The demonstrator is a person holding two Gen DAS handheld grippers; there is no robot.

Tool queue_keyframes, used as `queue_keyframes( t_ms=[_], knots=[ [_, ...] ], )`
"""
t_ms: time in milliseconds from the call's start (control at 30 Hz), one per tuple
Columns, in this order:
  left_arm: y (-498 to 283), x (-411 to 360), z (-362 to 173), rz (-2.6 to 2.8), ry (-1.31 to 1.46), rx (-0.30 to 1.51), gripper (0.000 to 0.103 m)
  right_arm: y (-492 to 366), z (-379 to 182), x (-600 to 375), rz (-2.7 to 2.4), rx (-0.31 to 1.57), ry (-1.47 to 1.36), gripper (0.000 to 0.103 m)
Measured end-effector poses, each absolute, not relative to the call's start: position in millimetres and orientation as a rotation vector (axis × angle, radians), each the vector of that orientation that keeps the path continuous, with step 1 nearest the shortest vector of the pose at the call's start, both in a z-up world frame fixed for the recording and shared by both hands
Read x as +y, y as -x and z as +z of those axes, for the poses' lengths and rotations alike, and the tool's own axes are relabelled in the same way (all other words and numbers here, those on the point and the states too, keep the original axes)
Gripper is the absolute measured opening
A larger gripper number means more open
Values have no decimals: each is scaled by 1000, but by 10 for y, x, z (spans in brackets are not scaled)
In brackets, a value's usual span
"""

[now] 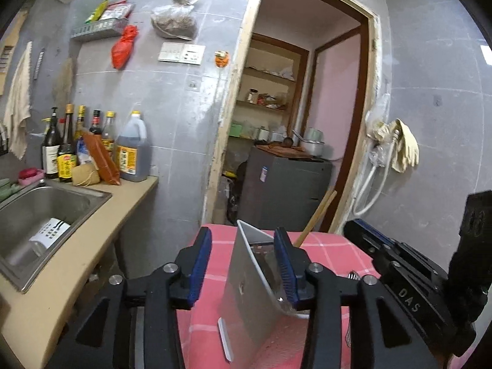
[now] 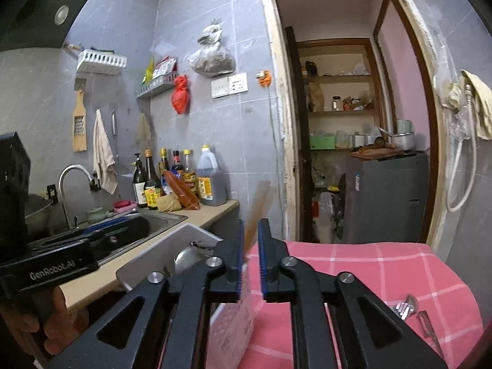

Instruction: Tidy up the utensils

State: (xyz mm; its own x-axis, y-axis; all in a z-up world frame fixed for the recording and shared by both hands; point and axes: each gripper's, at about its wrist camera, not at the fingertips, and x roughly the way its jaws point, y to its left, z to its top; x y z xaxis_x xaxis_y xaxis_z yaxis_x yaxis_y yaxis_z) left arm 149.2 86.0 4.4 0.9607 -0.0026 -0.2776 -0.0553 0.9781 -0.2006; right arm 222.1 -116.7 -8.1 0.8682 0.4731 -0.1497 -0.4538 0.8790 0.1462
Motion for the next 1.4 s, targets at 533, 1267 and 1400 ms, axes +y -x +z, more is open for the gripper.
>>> queue_keyframes(
  t_ms=[533, 1267, 1400],
  knots=[
    [-1307, 205, 415, 97, 157, 234, 97, -1824, 331, -2217, 276, 95, -103, 100],
    [-1587, -1146, -60, -2, 65, 299, 102, -2068, -231, -3561, 151, 295, -59, 102],
    [-1775, -1300, -238, -1, 55, 342, 102, -2256, -430, -3694, 181, 330, -63, 102]
  ],
)
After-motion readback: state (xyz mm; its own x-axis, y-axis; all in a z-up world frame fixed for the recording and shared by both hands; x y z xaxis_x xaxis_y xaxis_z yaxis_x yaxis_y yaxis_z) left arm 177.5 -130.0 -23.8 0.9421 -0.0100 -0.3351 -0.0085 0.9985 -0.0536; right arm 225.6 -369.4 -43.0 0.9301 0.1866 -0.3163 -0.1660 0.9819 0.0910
